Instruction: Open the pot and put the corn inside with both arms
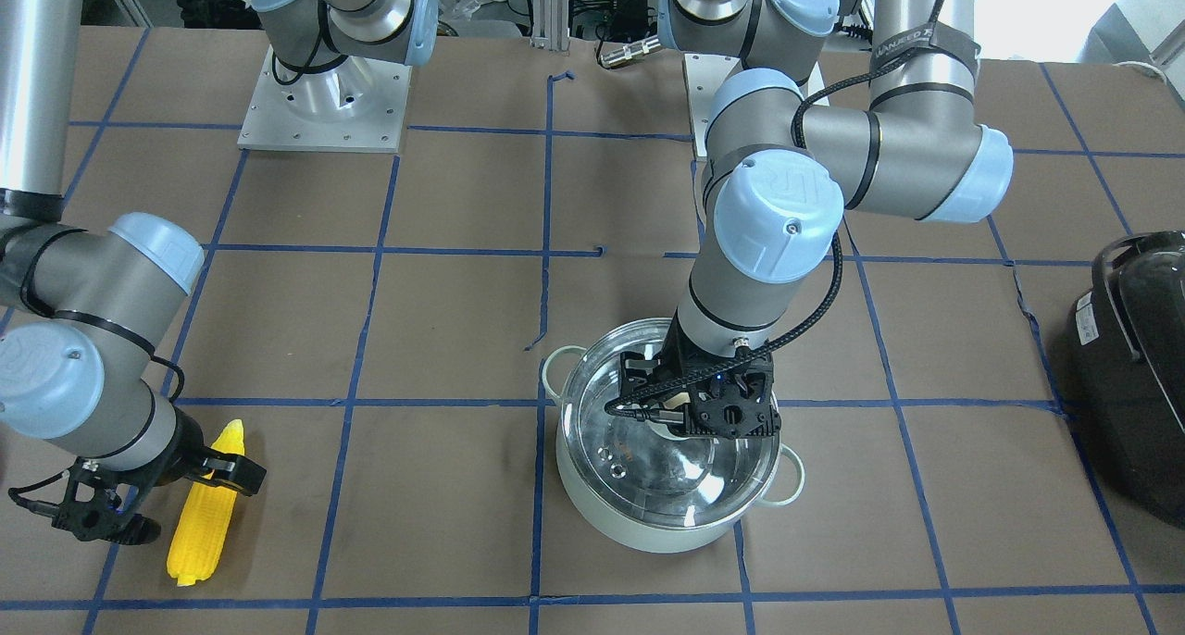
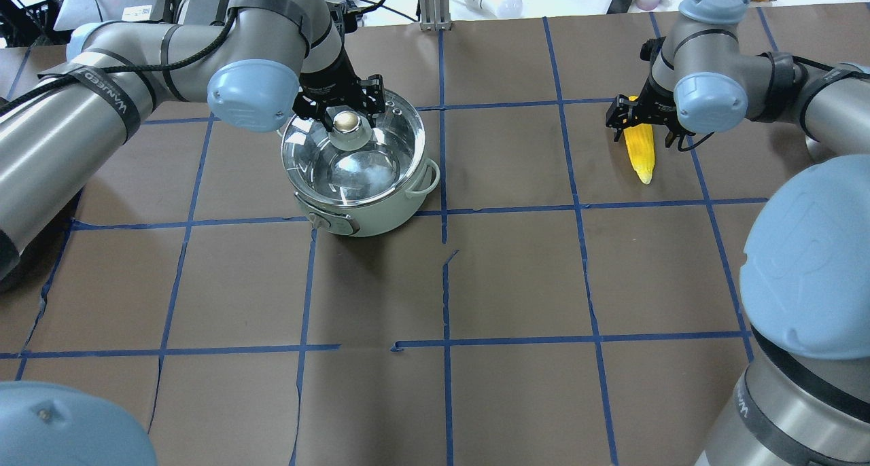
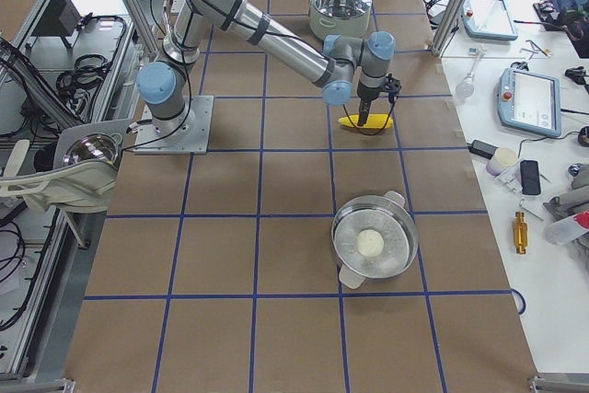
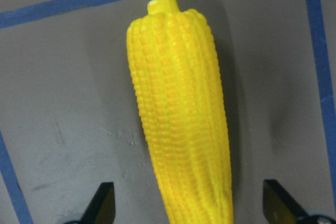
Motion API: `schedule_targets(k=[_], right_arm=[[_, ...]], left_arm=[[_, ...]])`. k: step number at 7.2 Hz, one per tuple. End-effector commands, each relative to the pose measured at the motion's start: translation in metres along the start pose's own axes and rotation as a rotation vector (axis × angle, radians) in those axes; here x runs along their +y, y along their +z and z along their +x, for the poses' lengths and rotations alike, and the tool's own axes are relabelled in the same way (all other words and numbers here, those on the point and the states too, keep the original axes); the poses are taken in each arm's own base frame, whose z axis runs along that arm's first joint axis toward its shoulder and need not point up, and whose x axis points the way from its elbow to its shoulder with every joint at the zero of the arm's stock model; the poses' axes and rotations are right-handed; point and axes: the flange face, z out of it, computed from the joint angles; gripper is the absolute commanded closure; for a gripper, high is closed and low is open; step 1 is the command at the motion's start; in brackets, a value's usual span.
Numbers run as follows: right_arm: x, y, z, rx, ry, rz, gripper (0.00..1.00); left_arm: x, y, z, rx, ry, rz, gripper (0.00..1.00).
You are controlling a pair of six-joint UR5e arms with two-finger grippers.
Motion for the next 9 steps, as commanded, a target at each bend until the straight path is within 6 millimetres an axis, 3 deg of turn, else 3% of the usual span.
schedule_targets(k=[1, 2, 3, 4, 5, 6, 7, 8, 9], right_arm=[[-0.003, 0.008, 0.0, 0.002, -0.001, 0.014, 0.0], [-0.005, 0.014, 0.0, 0.001, -0.001, 0.012, 0.16], [-0.004, 0.016, -0.001, -0.001, -0.001, 0.011, 0.65], [-0.005, 0.015, 0.0, 0.001, -0.001, 0.012, 1.0], [-0.004, 0.011, -0.001, -0.004, -0.003, 0.014, 1.0], [-0.008, -0.003, 0.0, -0.001, -0.014, 0.04, 1.0], [-0.008, -0.012, 0.0, -0.001, -0.023, 0.052, 1.0], [-0.004, -0.033, 0.002, 0.011, -0.03, 0.077, 1.0], [0.0, -0.059, 0.003, 0.012, -0.064, 0.095, 1.0]], left_arm=[[0.001, 0.002, 0.0, -0.002, -0.004, -0.005, 0.32], [0.001, 0.0, 0.0, -0.001, -0.004, -0.002, 0.53], [0.001, 0.0, 0.0, 0.0, -0.009, -0.002, 0.6], [0.001, -0.001, 0.0, 0.0, -0.012, -0.002, 0.74], [0.001, -0.006, 0.0, 0.001, -0.011, 0.004, 0.81], [0.001, -0.027, 0.0, 0.01, -0.012, 0.032, 0.91], [0.004, -0.054, -0.002, 0.052, -0.02, 0.049, 0.92], [0.003, -0.08, -0.024, 0.038, -0.038, 0.037, 0.92], [0.001, -0.103, -0.073, 0.015, -0.067, 0.016, 0.92]])
